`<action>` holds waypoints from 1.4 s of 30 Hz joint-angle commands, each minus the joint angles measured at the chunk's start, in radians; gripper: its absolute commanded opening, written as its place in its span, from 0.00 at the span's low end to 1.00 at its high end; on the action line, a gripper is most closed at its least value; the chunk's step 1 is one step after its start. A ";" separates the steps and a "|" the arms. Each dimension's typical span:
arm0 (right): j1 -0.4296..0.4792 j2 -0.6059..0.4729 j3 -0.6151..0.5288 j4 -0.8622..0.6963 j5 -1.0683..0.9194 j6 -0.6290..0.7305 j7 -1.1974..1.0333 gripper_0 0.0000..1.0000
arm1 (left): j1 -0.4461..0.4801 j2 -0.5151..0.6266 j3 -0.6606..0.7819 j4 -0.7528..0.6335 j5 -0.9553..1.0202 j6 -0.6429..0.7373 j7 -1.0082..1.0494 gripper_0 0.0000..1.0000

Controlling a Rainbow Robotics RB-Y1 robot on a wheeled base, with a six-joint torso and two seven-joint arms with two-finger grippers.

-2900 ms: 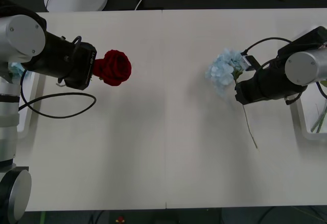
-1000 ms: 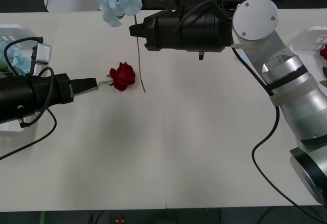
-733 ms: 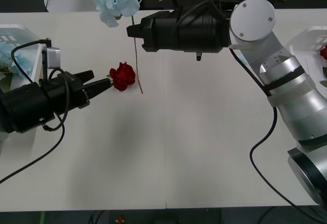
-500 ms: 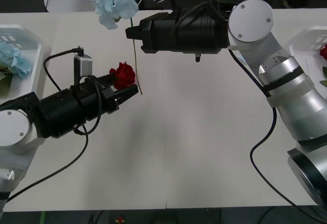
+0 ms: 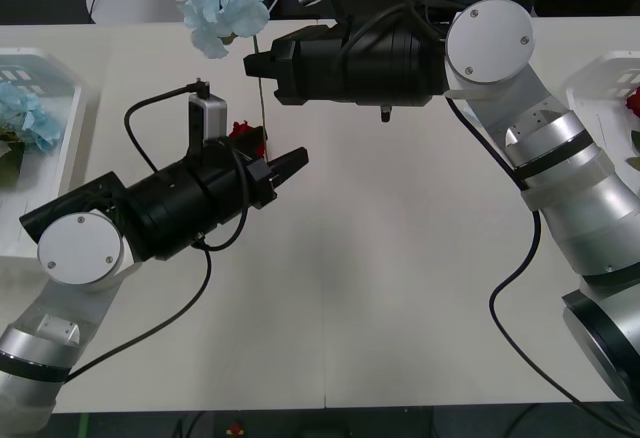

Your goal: Put the red flowers into the right box and the blue flowers into the left box

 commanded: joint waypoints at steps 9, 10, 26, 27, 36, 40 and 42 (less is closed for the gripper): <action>-0.047 0.024 0.010 -0.030 -0.018 -0.009 0.007 0.00 | -0.099 -0.061 0.008 0.044 -0.089 -0.015 -0.015 0.00; -0.047 0.024 0.010 -0.030 -0.018 -0.010 0.007 0.00 | -0.097 -0.061 0.008 0.044 -0.089 -0.015 -0.015 0.00; -0.046 -0.002 0.010 -0.030 -0.027 -0.053 -0.007 1.00 | -0.083 -0.052 0.037 0.045 -0.071 -0.013 0.001 0.00; -0.046 -0.006 0.010 -0.030 -0.027 -0.053 -0.005 1.00 | -0.080 -0.048 0.043 0.047 -0.065 -0.013 0.002 0.00; -0.046 -0.181 0.010 -0.030 -0.118 0.064 0.013 1.00 | -0.066 0.052 0.301 0.053 -0.003 0.237 0.084 0.00; -0.046 -0.287 0.010 -0.030 -0.136 0.153 0.079 1.00 | -0.066 0.094 0.442 0.055 -0.068 0.401 0.188 0.00; -0.046 -0.336 0.010 -0.029 -0.132 0.200 0.134 1.00 | -0.068 0.112 0.511 0.053 -0.115 0.478 0.235 0.00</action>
